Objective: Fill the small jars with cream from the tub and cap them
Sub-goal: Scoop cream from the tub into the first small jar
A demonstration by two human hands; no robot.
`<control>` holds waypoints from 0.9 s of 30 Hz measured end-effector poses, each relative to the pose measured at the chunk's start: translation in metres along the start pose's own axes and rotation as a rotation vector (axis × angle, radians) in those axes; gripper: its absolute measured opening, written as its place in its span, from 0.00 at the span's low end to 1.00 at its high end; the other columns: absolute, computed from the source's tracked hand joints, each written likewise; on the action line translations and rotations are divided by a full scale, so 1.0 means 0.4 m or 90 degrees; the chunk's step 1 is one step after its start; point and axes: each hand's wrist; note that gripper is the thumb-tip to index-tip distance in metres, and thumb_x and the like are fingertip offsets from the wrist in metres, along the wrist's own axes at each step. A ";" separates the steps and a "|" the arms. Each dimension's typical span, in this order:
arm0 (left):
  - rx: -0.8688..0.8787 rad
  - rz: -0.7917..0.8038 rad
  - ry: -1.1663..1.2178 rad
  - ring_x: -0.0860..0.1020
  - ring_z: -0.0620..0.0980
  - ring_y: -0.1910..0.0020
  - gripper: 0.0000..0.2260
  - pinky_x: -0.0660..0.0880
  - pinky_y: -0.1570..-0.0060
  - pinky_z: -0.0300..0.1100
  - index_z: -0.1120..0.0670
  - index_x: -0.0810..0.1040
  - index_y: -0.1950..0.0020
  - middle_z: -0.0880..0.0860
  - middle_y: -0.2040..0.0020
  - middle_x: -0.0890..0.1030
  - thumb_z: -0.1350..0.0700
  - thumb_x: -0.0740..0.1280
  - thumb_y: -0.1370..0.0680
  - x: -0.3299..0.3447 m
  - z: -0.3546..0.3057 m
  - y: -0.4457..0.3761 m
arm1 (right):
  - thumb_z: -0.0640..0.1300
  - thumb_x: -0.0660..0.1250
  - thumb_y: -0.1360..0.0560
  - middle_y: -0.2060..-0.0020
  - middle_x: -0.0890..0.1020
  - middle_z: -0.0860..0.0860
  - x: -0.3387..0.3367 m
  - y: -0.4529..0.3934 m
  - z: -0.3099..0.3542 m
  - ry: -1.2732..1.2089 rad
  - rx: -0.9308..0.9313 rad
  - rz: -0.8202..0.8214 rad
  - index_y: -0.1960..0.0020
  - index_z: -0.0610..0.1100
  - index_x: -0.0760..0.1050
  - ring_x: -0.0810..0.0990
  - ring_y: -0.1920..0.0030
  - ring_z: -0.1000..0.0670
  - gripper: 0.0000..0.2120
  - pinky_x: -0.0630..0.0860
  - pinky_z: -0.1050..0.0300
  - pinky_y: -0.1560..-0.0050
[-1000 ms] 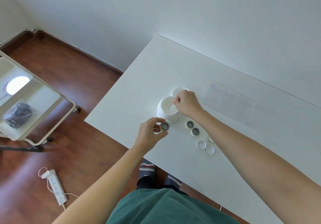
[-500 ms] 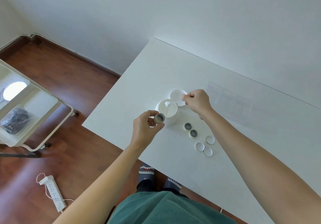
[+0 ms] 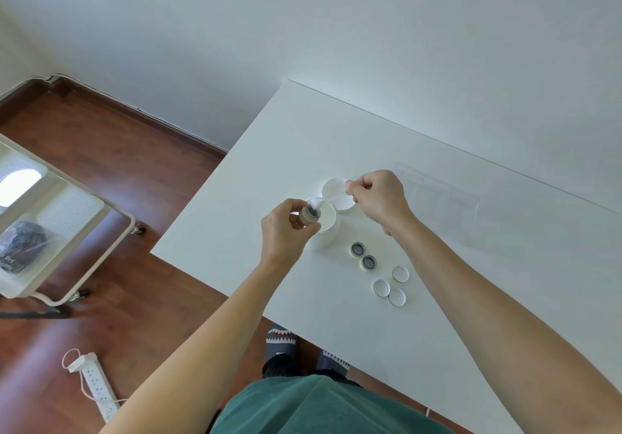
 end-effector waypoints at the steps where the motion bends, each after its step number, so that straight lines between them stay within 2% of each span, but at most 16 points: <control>1: 0.001 -0.002 0.002 0.81 0.48 0.60 0.13 0.74 0.62 0.30 0.52 0.81 0.48 0.49 0.57 0.84 0.62 0.76 0.31 0.001 -0.002 0.000 | 0.44 0.66 0.24 0.71 0.77 0.47 0.000 0.003 0.001 0.009 -0.008 -0.001 0.59 0.31 0.79 0.72 0.69 0.51 0.15 0.67 0.62 0.70; 5: 0.004 -0.006 0.008 0.81 0.47 0.61 0.13 0.73 0.62 0.28 0.51 0.81 0.49 0.47 0.59 0.83 0.62 0.77 0.31 0.003 -0.007 0.001 | 0.43 0.65 0.24 0.69 0.75 0.43 0.003 0.010 0.009 0.032 -0.025 -0.007 0.59 0.28 0.77 0.70 0.68 0.48 0.16 0.67 0.59 0.67; 9: 0.013 -0.007 0.010 0.81 0.48 0.59 0.13 0.75 0.60 0.28 0.51 0.81 0.49 0.48 0.57 0.83 0.62 0.77 0.31 0.004 -0.009 0.003 | 0.42 0.65 0.24 0.73 0.71 0.46 0.003 0.016 0.015 0.063 -0.036 -0.013 0.61 0.28 0.75 0.68 0.70 0.48 0.15 0.66 0.60 0.69; 14: 0.024 -0.003 0.009 0.79 0.45 0.61 0.14 0.73 0.61 0.27 0.50 0.80 0.50 0.46 0.58 0.82 0.63 0.77 0.31 0.005 -0.011 0.006 | 0.42 0.64 0.24 0.73 0.72 0.47 0.012 0.026 0.024 0.105 -0.064 -0.014 0.63 0.31 0.75 0.70 0.68 0.47 0.15 0.69 0.57 0.65; 16: 0.024 -0.003 0.010 0.79 0.44 0.62 0.14 0.73 0.61 0.26 0.50 0.80 0.50 0.45 0.58 0.82 0.63 0.77 0.31 0.006 -0.012 0.006 | 0.41 0.64 0.24 0.76 0.71 0.49 0.018 0.031 0.026 0.112 -0.083 -0.021 0.65 0.31 0.73 0.68 0.71 0.49 0.16 0.69 0.57 0.66; 19: 0.016 -0.002 0.013 0.80 0.45 0.62 0.13 0.73 0.61 0.27 0.51 0.81 0.51 0.47 0.58 0.83 0.63 0.77 0.31 0.008 -0.011 0.005 | 0.41 0.64 0.24 0.79 0.67 0.54 0.025 0.044 0.033 0.125 -0.139 -0.027 0.68 0.36 0.70 0.65 0.75 0.55 0.16 0.64 0.59 0.68; 21: 0.006 -0.003 0.016 0.81 0.45 0.61 0.13 0.74 0.61 0.27 0.51 0.81 0.51 0.48 0.58 0.84 0.63 0.77 0.31 0.008 -0.010 0.003 | 0.43 0.64 0.23 0.76 0.71 0.52 0.029 0.057 0.036 0.140 -0.191 -0.014 0.66 0.38 0.71 0.68 0.73 0.52 0.15 0.65 0.58 0.67; 24: -0.007 -0.006 0.016 0.81 0.43 0.63 0.13 0.74 0.61 0.28 0.53 0.81 0.50 0.47 0.60 0.84 0.62 0.77 0.31 0.005 -0.008 0.001 | 0.44 0.63 0.21 0.65 0.82 0.47 0.031 0.071 0.033 0.166 -0.279 0.024 0.59 0.38 0.76 0.75 0.64 0.45 0.11 0.74 0.51 0.59; 27: -0.019 -0.010 0.032 0.80 0.37 0.66 0.13 0.73 0.64 0.27 0.54 0.82 0.49 0.47 0.60 0.85 0.61 0.77 0.31 0.003 -0.007 -0.003 | 0.44 0.65 0.22 0.68 0.78 0.50 0.027 0.087 0.023 0.174 -0.347 0.017 0.58 0.41 0.77 0.71 0.64 0.48 0.09 0.70 0.55 0.61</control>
Point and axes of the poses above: each hand's wrist, its own y-axis away from the middle knuckle, its own x-axis out of the palm, z = x × y
